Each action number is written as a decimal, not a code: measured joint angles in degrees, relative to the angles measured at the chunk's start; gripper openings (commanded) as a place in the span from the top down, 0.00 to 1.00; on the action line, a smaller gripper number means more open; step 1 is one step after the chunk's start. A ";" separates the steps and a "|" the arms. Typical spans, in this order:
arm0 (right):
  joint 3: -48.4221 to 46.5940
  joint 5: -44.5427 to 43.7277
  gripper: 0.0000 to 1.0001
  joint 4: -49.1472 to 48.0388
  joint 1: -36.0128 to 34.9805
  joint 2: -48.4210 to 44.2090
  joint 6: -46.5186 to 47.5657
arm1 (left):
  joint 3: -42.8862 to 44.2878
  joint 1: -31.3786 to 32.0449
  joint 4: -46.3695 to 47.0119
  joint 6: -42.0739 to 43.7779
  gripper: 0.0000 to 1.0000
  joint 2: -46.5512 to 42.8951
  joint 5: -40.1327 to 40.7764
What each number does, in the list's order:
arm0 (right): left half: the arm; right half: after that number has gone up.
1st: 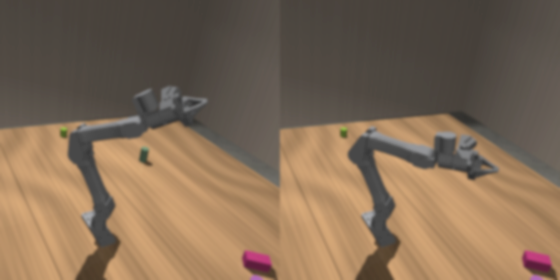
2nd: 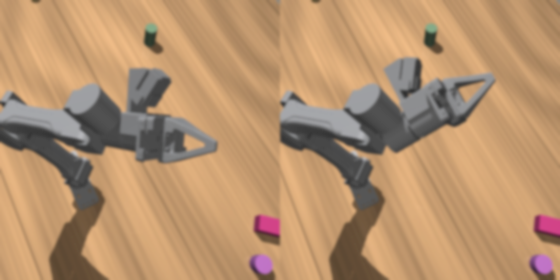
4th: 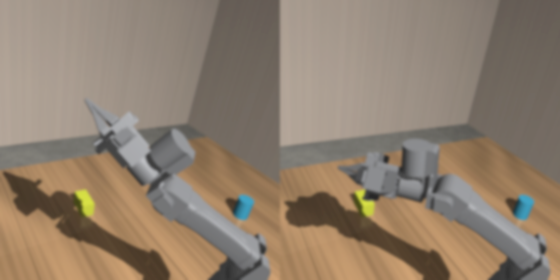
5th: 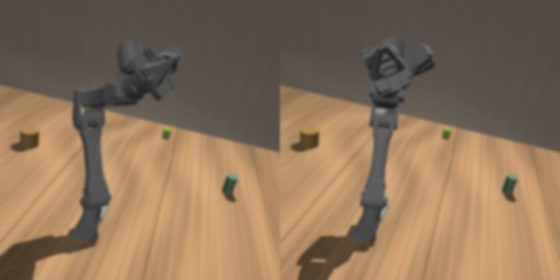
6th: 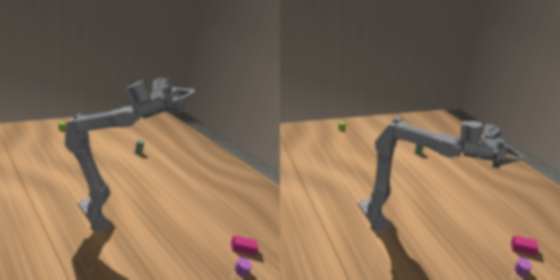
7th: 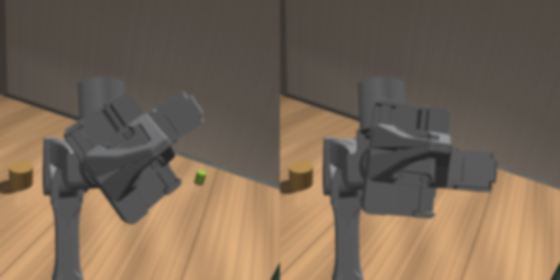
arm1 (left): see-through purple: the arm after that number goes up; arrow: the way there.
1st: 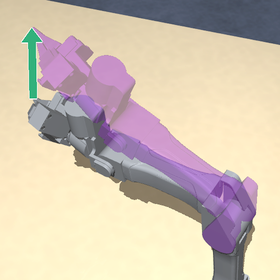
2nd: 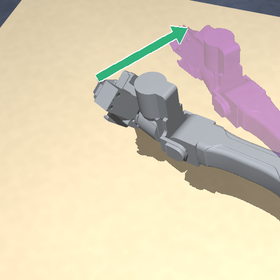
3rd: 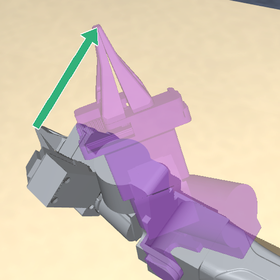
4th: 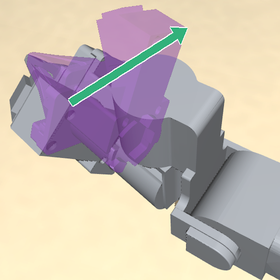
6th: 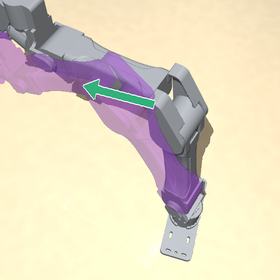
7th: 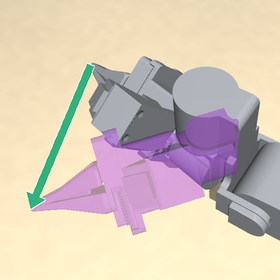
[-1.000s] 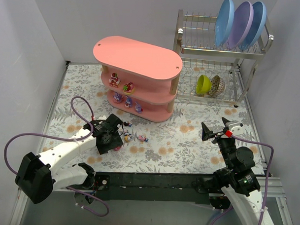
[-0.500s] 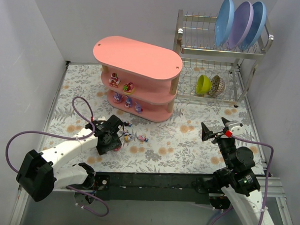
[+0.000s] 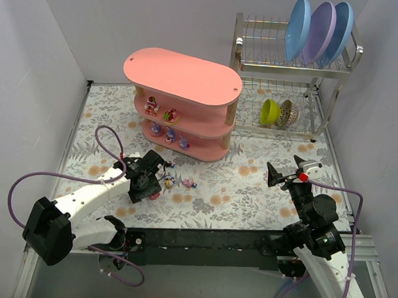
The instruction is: Place and organize the plastic toys onto the shelf
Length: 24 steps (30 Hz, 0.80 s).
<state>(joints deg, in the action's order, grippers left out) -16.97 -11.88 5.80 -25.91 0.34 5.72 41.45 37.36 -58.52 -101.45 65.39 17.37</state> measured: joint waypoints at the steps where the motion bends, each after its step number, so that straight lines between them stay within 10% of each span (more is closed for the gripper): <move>1: 0.00 0.00 0.02 0.00 0.00 0.00 0.00 | 0.68 0.04 -0.13 0.00 0.44 -0.11 -0.04; 24: 0.00 -0.02 0.02 0.00 -0.52 0.00 -0.37 | 11.30 4.35 -2.91 -1.07 0.48 16.04 3.74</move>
<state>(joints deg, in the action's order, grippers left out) -16.97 -11.90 5.80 -26.44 0.34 5.34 52.75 41.71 -61.43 -102.52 81.43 21.10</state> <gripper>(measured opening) 0.982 0.523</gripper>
